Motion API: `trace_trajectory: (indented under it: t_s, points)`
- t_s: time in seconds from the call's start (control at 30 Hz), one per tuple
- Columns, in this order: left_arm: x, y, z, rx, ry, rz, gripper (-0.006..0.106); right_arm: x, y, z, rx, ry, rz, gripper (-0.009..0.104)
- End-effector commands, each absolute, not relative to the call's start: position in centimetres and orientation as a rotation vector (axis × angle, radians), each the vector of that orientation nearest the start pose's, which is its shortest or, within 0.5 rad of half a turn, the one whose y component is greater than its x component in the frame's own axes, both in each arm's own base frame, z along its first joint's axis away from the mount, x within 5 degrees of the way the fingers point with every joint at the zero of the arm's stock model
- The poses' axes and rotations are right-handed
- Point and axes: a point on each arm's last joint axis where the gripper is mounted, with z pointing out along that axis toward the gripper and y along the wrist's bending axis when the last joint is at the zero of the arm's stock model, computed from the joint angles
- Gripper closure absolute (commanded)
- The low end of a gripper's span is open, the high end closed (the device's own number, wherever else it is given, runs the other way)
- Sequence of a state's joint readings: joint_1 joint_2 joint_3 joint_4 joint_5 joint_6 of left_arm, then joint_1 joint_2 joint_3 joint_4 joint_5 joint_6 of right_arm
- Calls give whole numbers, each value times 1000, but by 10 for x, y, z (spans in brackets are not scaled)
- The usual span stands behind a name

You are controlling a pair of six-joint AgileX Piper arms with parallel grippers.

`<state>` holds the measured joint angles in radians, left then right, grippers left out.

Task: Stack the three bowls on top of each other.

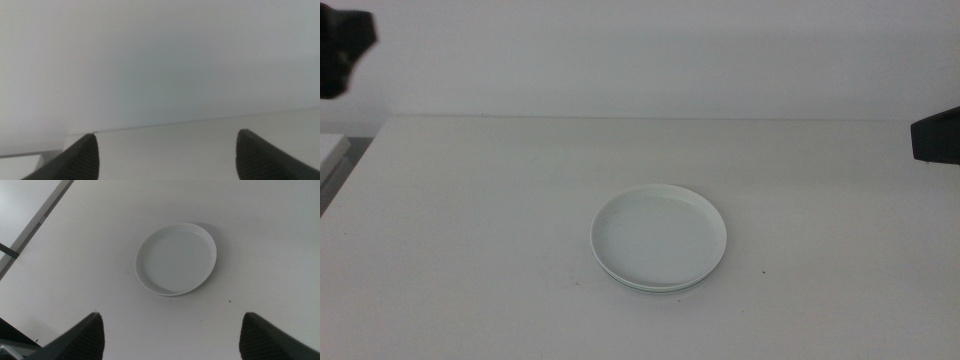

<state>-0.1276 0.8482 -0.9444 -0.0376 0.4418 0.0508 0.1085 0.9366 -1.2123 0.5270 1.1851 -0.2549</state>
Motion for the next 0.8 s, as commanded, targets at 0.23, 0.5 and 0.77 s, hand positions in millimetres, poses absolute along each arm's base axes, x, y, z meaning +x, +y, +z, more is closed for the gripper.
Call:
trace_trajectory:
  t_s: [0.23,0.5,0.77]
  points:
    - [163,-13,409,82,1791,-72,7,142,58,428,-413,2259,595,7]
    - [163,-13,409,82,1791,-72,7,141,36,422,-90,2109,399,2]
    - [163,-13,409,83,1791,-71,7,122,8,402,-6,1662,97,2]
